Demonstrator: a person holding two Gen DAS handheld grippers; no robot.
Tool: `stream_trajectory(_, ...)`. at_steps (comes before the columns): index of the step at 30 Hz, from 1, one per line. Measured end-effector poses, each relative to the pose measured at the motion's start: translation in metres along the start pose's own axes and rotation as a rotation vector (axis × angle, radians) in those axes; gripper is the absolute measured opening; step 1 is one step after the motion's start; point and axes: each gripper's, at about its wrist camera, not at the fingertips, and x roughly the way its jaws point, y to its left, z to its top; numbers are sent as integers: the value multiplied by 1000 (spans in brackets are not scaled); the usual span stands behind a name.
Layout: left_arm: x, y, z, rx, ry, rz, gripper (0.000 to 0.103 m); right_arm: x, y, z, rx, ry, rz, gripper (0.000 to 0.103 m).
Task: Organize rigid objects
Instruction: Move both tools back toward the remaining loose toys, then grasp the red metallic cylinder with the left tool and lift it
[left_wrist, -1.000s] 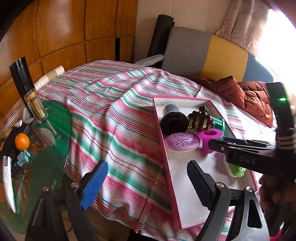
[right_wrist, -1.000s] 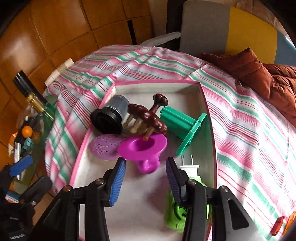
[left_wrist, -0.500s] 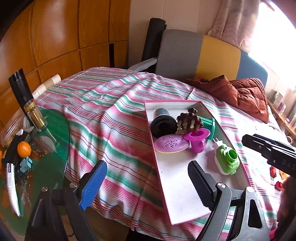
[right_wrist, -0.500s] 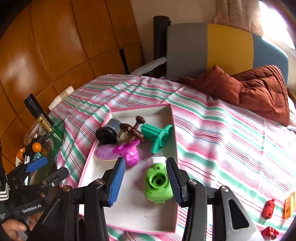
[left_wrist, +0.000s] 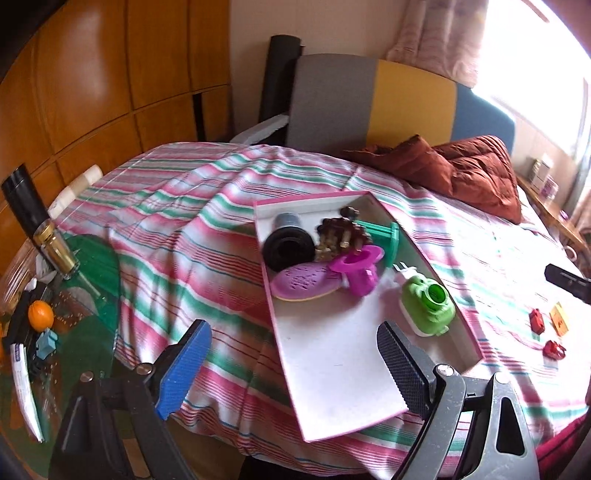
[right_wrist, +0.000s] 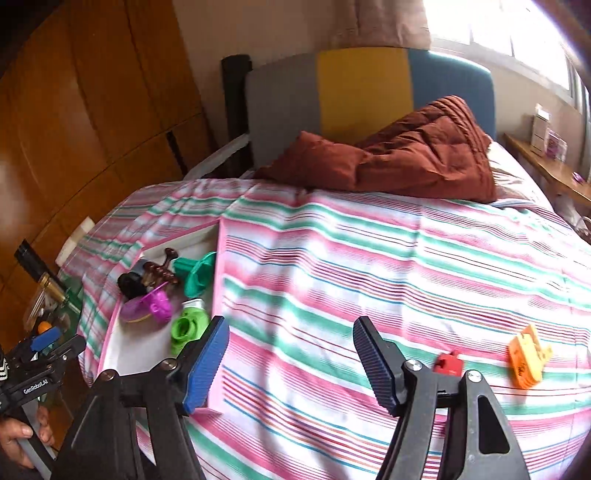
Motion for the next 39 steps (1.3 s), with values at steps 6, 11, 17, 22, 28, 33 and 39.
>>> stream_trajectory(6,-2,-19,-2,52,-10,-60,92,-33,-74,-10,140,-35,-135,71)
stream_trajectory(11,-3,-39,1,96,-15,-115,92,-68,-135,-25,284,-80,-233,71)
stream_trajectory(17,-1,-79,9,156,6,-206,91,-99,-203,-54,601,-191,-181,73)
stream_trajectory(22,5,-144,8,274,56,-356,91,-115,-217,-64,695,-304,-141,73)
stream_trajectory(28,24,-241,-6,391,201,-549,89,-121,-221,-70,729,-343,-117,74)
stream_trajectory(33,33,-311,-24,458,270,-603,91,-124,-225,-74,746,-371,-85,75)
stream_trajectory(39,51,-356,-41,453,348,-594,91,-124,-234,-79,796,-394,-42,75)
